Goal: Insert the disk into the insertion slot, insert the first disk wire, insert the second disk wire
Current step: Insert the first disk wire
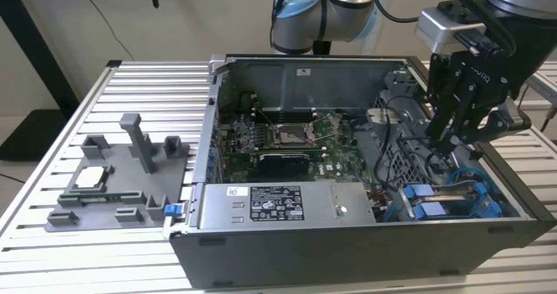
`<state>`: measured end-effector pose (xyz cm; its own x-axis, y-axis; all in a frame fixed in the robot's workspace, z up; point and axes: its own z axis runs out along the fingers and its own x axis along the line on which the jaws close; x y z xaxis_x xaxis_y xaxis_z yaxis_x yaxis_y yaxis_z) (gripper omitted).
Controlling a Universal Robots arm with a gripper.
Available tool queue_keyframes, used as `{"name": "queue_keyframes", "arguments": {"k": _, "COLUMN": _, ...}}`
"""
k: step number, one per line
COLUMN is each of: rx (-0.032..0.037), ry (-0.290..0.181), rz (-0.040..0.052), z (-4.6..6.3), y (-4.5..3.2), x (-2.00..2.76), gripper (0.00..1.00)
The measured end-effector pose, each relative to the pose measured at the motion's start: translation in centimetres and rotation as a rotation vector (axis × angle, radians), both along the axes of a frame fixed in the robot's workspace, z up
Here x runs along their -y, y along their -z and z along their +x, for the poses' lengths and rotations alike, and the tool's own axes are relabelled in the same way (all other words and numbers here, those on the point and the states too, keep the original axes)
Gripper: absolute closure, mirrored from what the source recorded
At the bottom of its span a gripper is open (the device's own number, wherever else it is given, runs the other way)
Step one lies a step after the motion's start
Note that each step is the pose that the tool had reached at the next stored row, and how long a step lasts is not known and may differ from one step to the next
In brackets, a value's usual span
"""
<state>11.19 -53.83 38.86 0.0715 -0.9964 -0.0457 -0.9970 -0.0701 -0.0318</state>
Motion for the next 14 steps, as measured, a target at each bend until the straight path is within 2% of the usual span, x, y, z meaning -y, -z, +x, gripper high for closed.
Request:
{"name": "queue_keyframes", "arguments": {"k": 10, "rx": 0.0000, "ry": 0.001, "rz": 0.0002, "z": 0.21, "y": 0.05, "x": 0.01, "gripper": 0.00}}
{"name": "queue_keyframes", "arguments": {"k": 11, "rx": 0.0001, "ry": 0.002, "rz": 0.0004, "z": 0.15, "y": 0.07, "x": 0.01, "gripper": 1.00}}
{"name": "queue_keyframes", "arguments": {"k": 14, "rx": 0.0001, "ry": 0.006, "rz": 0.0005, "z": 0.04, "y": 0.08, "x": 0.01, "gripper": 1.00}}
